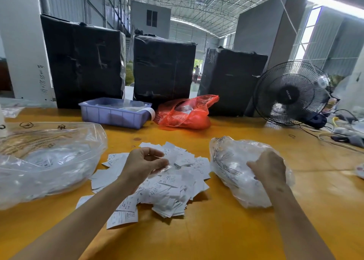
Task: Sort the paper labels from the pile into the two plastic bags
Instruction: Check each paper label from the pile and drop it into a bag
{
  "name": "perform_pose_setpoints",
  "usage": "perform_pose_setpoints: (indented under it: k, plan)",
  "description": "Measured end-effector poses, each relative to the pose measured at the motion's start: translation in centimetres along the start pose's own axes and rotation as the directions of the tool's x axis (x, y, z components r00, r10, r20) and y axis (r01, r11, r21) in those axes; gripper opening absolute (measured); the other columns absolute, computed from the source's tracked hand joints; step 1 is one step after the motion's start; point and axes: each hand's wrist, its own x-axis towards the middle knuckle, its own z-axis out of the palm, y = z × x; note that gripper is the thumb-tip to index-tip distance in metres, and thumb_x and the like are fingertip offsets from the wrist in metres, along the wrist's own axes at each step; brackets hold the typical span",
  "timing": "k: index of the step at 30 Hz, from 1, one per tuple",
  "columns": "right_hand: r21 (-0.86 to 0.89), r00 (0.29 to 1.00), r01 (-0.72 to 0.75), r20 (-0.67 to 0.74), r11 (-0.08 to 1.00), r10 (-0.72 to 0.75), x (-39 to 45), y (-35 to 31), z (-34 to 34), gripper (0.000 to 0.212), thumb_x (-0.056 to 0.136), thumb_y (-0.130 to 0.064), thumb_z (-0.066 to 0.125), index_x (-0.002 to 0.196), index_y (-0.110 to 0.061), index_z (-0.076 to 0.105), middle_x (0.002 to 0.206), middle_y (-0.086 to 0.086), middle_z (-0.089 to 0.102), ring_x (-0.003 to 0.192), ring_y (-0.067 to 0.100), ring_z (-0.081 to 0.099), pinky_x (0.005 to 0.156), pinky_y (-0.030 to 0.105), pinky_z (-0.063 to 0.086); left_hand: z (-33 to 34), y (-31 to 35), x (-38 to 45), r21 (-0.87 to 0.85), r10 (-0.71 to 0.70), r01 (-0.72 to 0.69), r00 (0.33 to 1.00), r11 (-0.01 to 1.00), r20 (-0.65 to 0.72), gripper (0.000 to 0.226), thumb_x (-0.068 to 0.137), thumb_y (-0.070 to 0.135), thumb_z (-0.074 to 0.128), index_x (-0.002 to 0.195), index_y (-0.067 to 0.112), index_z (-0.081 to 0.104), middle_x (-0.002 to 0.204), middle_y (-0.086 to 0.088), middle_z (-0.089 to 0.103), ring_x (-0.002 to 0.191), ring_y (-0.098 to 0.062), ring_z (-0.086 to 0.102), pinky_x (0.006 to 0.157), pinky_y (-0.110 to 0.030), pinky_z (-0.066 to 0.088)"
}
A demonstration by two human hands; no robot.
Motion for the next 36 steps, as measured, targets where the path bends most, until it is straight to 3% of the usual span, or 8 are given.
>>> perform_pose_setpoints:
  k: [6, 10, 14, 16, 19, 23, 31, 36]
  plan:
    - [-0.162, 1.0, 0.008, 0.029, 0.987, -0.003, -0.2, -0.2, 0.3, 0.049, 0.085, -0.043, 0.064, 0.059, -0.005, 0.047, 0.049, 0.006, 0.055, 0.038, 0.013, 0.054, 0.042, 0.021, 0.03, 0.1, 0.0, 0.0, 0.127, 0.008, -0.007, 1.0, 0.992, -0.004, 0.027, 0.066, 0.004, 0.083, 0.088, 0.008, 0.066, 0.069, -0.007, 0.073, 0.06, -0.011, 0.068, 0.051, -0.018, 0.049]
    - [-0.151, 0.958, 0.096, -0.254, 0.984, -0.132, -0.6, -1.0, -0.2, 0.035, 0.094, -0.024, 0.057, 0.077, 0.007, 0.062, 0.081, 0.026, 0.066, 0.074, 0.039, 0.064, 0.059, 0.032, 0.039, 0.3, 0.2, -0.1, 0.068, -0.016, 0.015, 1.0, 0.998, 0.018, 0.029, 0.058, 0.012, 0.084, 0.081, 0.008, 0.068, 0.065, -0.001, 0.07, 0.058, -0.007, 0.066, 0.052, -0.016, 0.05]
    - [-0.014, 0.78, 0.44, -0.49, 0.898, -0.39, -1.7, -2.7, 0.1, 0.011, 0.086, 0.002, 0.061, 0.082, 0.01, 0.067, 0.08, 0.026, 0.064, 0.067, 0.037, 0.061, 0.061, 0.034, 0.045, 0.7, 0.7, -0.2, 0.043, -0.06, 0.057, 0.996, 0.997, 0.063, 0.03, 0.05, 0.028, 0.081, 0.072, 0.01, 0.071, 0.058, 0.002, 0.065, 0.05, -0.006, 0.054, 0.051, -0.018, 0.045]
    - [0.207, 0.798, 0.555, -0.407, 0.805, -0.445, -3.0, -4.3, 1.1, 0.008, 0.082, 0.006, 0.063, 0.082, 0.004, 0.071, 0.078, 0.019, 0.067, 0.068, 0.028, 0.06, 0.063, 0.029, 0.045, 0.9, 0.8, -0.3, 0.03, -0.07, 0.068, 0.995, 0.997, 0.072, 0.034, 0.049, 0.034, 0.081, 0.068, 0.009, 0.069, 0.055, 0.003, 0.06, 0.047, -0.006, 0.048, 0.049, -0.018, 0.041]
    - [0.57, 0.88, 0.396, -0.013, 0.72, -0.474, -5.5, -6.8, 3.0, 0.011, 0.087, -0.008, 0.063, 0.088, -0.005, 0.074, 0.079, 0.011, 0.07, 0.07, 0.02, 0.062, 0.061, 0.027, 0.05, 1.3, 0.9, -0.5, 0.041, -0.066, 0.063, 0.993, 0.997, 0.094, 0.035, 0.049, 0.039, 0.08, 0.059, 0.012, 0.06, 0.049, 0.005, 0.052, 0.044, -0.006, 0.043, 0.047, -0.016, 0.04]
    - [0.767, 0.754, 0.047, 0.393, 0.64, -0.526, -7.8, -8.1, 4.5, 0.049, 0.075, -0.057, 0.058, 0.092, -0.014, 0.073, 0.083, 0.002, 0.071, 0.073, 0.01, 0.065, 0.061, 0.02, 0.049, 1.2, 1.1, -0.8, 0.065, -0.03, 0.019, 0.986, 0.998, 0.163, 0.039, 0.058, 0.043, 0.076, 0.048, 0.014, 0.053, 0.046, -0.001, 0.043, 0.041, -0.008, 0.035, 0.043, -0.016, 0.032]
    - [0.838, 0.649, -0.073, 0.452, 0.541, -0.612, -7.9, -7.7, 4.5, 0.042, 0.065, -0.033, 0.075, 0.091, -0.001, 0.071, 0.081, 0.012, 0.07, 0.073, 0.017, 0.063, 0.069, 0.027, 0.051, 1.0, 0.8, -0.8, 0.166, -0.047, 0.011, 0.975, 0.986, 0.218, 0.05, 0.075, 0.038, 0.072, 0.035, 0.017, 0.049, 0.038, 0.002, 0.039, 0.038, -0.011, 0.033, 0.042, -0.02, 0.028]
    - [0.846, 0.746, -0.131, 0.427, 0.516, -0.511, -8.0, -7.9, 4.9, 0.031, 0.069, -0.027, 0.074, 0.081, 0.002, 0.07, 0.072, 0.012, 0.066, 0.066, 0.019, 0.06, 0.063, 0.027, 0.049, 1.0, 1.2, -0.9, 0.066, -0.163, 0.153, 0.968, 0.986, 0.193, 0.061, 0.057, 0.075, 0.054, 0.045, 0.016, 0.06, 0.052, -0.007, 0.056, 0.043, -0.014, 0.049, 0.047, -0.021, 0.042]
